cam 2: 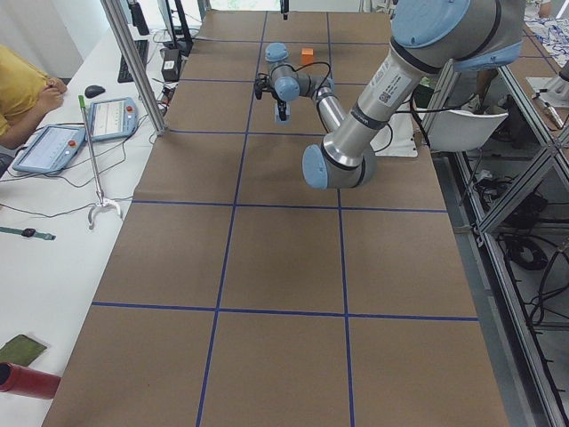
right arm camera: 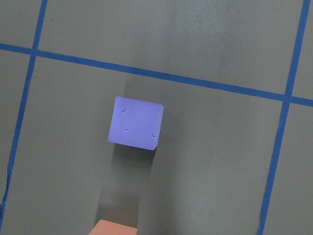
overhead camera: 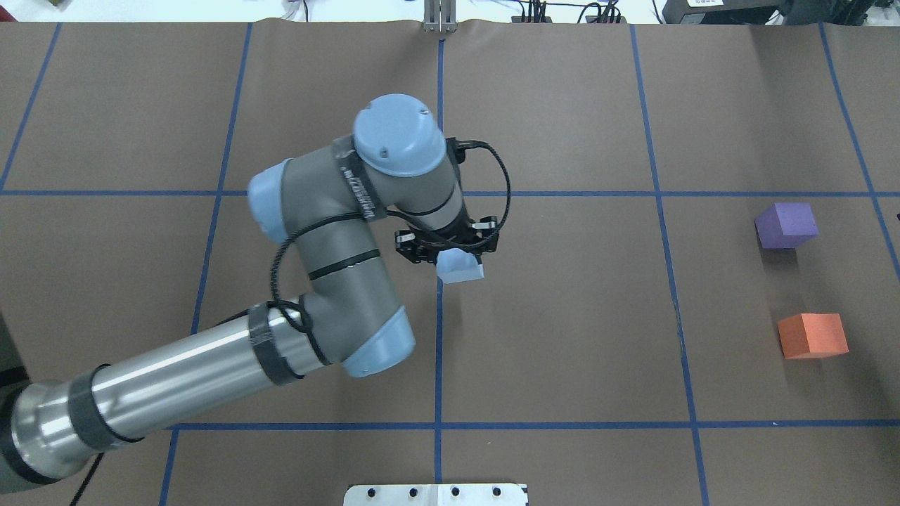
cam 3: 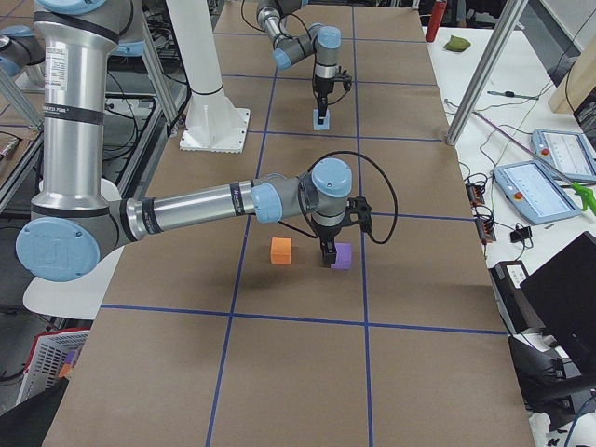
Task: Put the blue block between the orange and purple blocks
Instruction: 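Carry the light blue cube with the left gripper toward the table center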
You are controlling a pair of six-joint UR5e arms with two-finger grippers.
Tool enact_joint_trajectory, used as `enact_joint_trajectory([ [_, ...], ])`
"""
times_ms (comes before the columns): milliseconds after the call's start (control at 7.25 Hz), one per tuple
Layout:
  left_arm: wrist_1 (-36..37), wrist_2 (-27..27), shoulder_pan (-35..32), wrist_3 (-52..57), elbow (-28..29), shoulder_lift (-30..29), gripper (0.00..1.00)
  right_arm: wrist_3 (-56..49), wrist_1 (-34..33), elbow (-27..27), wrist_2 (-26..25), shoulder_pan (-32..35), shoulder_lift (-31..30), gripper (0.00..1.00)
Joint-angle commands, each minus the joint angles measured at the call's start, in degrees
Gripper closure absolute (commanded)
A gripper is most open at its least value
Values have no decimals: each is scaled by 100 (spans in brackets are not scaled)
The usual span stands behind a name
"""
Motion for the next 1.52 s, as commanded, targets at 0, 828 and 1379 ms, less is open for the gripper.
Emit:
enact_joint_trajectory([
  [0,20,600,437,-252,1514,-1201,100,4,10,0,-9,-61,1,0],
  [828,-156,1342,879,28,2575,-1802,1,12,423,0,-9,-228,-26,0],
  [1379,1147,539,83,81,1079,-1532,0,1061,693,0,-35,-691,70,0],
])
